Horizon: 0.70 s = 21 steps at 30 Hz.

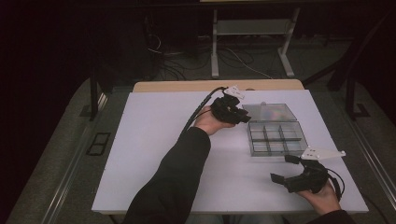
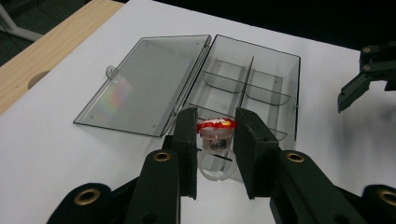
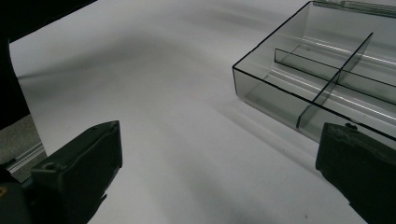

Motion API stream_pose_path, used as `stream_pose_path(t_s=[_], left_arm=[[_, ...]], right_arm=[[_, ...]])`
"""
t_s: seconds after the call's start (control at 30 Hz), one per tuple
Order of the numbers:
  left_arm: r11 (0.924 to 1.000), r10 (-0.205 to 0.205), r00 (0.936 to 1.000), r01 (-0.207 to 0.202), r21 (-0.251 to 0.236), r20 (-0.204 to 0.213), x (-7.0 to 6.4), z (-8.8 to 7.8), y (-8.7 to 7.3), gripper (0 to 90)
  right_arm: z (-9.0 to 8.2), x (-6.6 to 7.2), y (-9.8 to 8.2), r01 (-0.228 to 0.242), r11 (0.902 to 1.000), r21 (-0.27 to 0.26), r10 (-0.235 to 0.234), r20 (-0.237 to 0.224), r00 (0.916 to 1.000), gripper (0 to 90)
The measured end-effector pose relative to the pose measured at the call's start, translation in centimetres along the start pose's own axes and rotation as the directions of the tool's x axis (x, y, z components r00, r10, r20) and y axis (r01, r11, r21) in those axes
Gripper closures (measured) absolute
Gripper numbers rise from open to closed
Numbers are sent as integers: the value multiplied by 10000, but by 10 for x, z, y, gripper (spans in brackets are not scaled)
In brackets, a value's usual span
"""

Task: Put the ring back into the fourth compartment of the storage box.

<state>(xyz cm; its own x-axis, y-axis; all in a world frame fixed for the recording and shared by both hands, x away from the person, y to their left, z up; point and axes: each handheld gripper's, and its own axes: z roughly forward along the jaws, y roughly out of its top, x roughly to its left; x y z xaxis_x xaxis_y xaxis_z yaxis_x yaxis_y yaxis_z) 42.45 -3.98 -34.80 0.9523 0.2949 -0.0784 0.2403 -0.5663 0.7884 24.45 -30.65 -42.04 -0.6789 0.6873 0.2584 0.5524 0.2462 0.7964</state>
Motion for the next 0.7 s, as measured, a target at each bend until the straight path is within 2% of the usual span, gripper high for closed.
stream_pose_path(t_s=[0.17, 0.43, 0.57, 0.7], left_arm=[[10000, -32, 10000, 32, -69, 24, 1, 8, -2, 693], [9993, -316, 9995, 317, -208, 42, 1, 22, -4, 693], [9988, -389, 9992, 388, -283, -25, 2, 27, -6, 693], [9967, -656, 9976, 645, -485, -214, 5, 34, -9, 693]], right_arm=[[0, 0, 0, 6, 10000, -1, -6, -5, 10000, 0], [1, 0, 0, 80, 10000, 27, -80, -6, 10000, 0], [1, 0, 0, 103, 9999, 12, -103, -12, 9999, 0], [1, 0, 0, 72, 10000, 30, -72, -22, 10000, 0]])
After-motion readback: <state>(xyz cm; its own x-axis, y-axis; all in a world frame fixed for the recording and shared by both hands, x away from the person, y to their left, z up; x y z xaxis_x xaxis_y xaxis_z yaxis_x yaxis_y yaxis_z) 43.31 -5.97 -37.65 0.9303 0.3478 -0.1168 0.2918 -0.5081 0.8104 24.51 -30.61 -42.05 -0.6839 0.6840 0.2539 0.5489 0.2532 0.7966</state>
